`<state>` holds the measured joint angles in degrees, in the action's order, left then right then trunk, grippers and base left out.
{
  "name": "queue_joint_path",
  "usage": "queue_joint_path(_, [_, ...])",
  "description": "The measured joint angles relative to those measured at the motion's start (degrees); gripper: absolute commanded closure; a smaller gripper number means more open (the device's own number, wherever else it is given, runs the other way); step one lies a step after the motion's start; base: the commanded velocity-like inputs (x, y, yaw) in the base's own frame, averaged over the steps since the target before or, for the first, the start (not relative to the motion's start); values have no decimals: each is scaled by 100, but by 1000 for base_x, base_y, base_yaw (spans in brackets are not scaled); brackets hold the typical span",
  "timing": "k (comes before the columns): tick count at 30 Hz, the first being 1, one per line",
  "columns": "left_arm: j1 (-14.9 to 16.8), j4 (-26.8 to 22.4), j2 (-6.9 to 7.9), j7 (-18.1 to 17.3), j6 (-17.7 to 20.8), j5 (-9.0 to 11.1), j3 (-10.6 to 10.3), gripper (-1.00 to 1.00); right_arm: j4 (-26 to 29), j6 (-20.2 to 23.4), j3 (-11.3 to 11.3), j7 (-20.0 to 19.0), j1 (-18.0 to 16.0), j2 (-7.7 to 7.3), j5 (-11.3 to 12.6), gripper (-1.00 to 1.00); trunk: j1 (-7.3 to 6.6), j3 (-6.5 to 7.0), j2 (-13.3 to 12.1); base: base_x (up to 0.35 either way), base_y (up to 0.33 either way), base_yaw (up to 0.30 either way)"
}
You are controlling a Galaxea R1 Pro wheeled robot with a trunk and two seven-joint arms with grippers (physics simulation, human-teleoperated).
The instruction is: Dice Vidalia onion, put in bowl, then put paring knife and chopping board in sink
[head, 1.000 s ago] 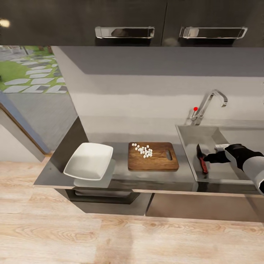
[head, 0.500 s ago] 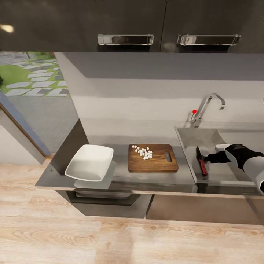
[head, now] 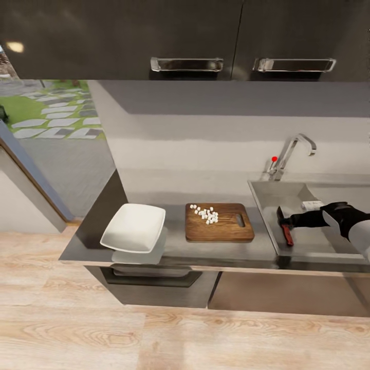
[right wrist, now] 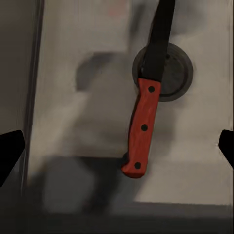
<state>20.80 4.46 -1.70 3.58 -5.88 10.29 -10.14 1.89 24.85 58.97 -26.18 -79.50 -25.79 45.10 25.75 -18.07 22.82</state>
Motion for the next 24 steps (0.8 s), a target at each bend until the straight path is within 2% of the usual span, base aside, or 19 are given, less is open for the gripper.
queue_joint_path(4, [0, 0, -6, -3, 1, 0, 0, -100, 18, -34, -10, -46, 0, -264, 43, -100, 0, 36, 0, 0, 0, 0])
queue_joint_path(6, [0, 0, -8, -2, 0, 0, 0, -100, 26, -37, -19, -53, 0, -344, 85, -100, 0, 54, 0, 0, 0, 0])
queue_joint_path(10, [0, 0, -9, -4, 0, 0, 0, -100, 49, -144, -30, -199, 0, -434, 145, -100, 0, 90, 0, 0, 0, 0])
queue_joint_path(12, [0, 0, -9, -4, 1, 0, 0, -100, 54, -238, -36, -518, 0, -480, 148, -100, 0, 108, 0, 0, 0, 0])
queue_joint_path(16, [0, 0, -9, -4, 1, 0, 0, -100, 60, -277, -33, -829, 0, -646, 152, -100, 0, 144, 0, 0, 17, 0])
queue_joint_path(19, [1, 1, -9, -3, -1, 0, 0, -100, 66, -292, -35, -1105, 2, -698, 158, -100, 0, 171, -1, 0, 173, 0])
queue_joint_path(24, [1, 2, -9, -2, -2, 0, 0, -100, 68, -296, -35, -1304, 3, -731, 158, -100, 0, 216, -1, 0, 259, 0])
